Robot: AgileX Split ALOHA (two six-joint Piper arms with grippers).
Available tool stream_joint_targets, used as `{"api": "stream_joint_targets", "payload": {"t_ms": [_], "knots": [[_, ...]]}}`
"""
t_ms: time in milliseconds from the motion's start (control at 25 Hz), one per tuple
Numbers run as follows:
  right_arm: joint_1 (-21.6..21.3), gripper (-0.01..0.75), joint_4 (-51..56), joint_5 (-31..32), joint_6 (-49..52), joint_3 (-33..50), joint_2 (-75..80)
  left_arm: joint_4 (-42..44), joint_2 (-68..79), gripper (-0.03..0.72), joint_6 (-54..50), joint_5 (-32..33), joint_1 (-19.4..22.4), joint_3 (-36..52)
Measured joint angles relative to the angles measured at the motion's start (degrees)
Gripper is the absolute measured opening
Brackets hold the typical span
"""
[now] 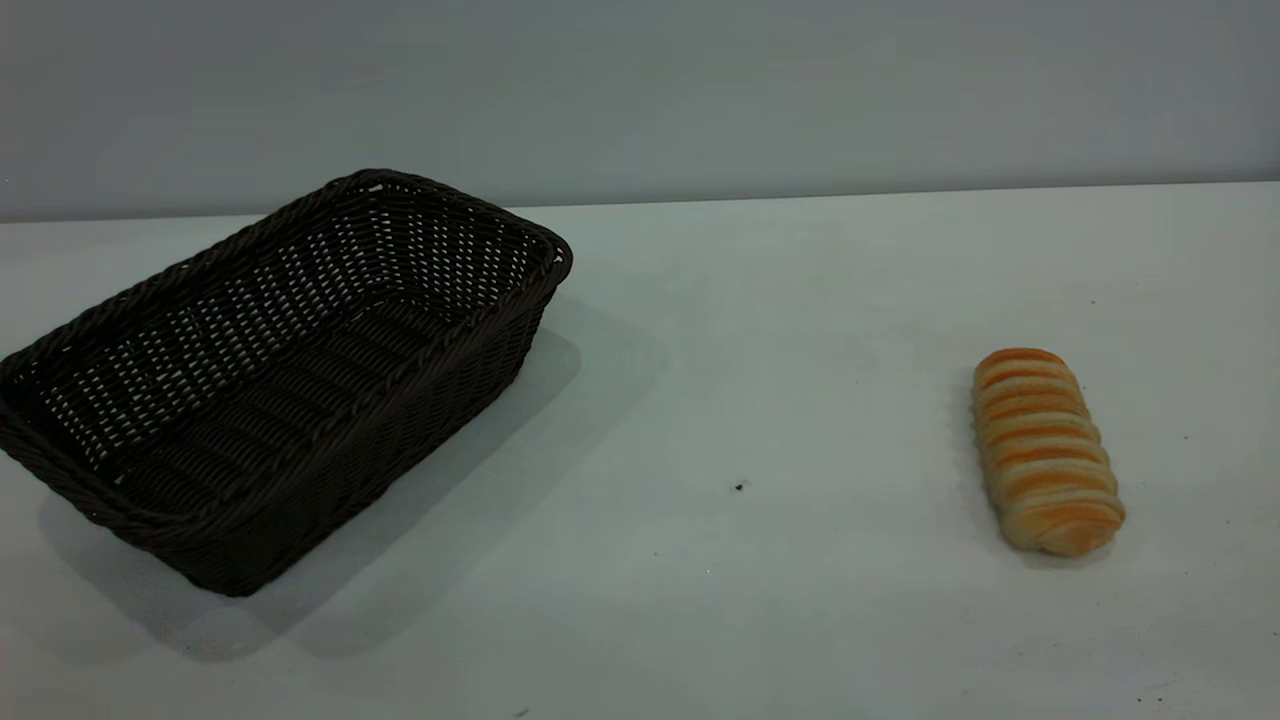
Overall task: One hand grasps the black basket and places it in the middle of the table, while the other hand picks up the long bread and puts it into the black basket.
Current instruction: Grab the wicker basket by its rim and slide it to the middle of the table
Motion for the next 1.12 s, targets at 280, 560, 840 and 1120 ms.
{"api": "stream_joint_targets", "payload": {"t_ms": [280, 560, 840, 1120], "knots": [[0.0, 0.38, 0.0, 0.0, 0.0, 0.0, 0.0, 0.0, 0.0, 0.525, 0.0, 0.0, 0.0, 0.0], [0.0, 0.38, 0.0, 0.0, 0.0, 0.0, 0.0, 0.0, 0.0, 0.525, 0.0, 0.0, 0.0, 0.0], [0.0, 0.38, 0.0, 0.0, 0.0, 0.0, 0.0, 0.0, 0.0, 0.525, 0.0, 0.0, 0.0, 0.0], [0.0, 0.38, 4.3, -2.9, -4.5, -3.0, 2.3, -2.0, 0.3, 0.525, -0.9, -5.1, 0.0, -3.1]]}}
